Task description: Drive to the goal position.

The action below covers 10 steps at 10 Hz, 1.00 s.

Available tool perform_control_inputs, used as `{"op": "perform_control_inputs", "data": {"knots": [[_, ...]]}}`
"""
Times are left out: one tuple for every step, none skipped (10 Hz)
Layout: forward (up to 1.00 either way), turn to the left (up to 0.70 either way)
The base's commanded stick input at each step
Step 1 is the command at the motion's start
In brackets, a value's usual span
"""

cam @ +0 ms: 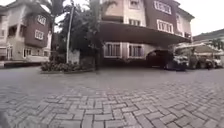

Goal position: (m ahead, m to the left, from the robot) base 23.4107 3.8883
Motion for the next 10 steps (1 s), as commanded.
{"op": "perform_control_inputs", "data": {"knots": [[0.00, 0.70], [0.00, 0.70], [0.00, 0.70], [0.00, 0.70], [0.00, 0.70], [0.00, 0.70], [0.00, 0.27], [0.00, 0.00], [0.00, 0.00], [0.45, 0.00]]}}
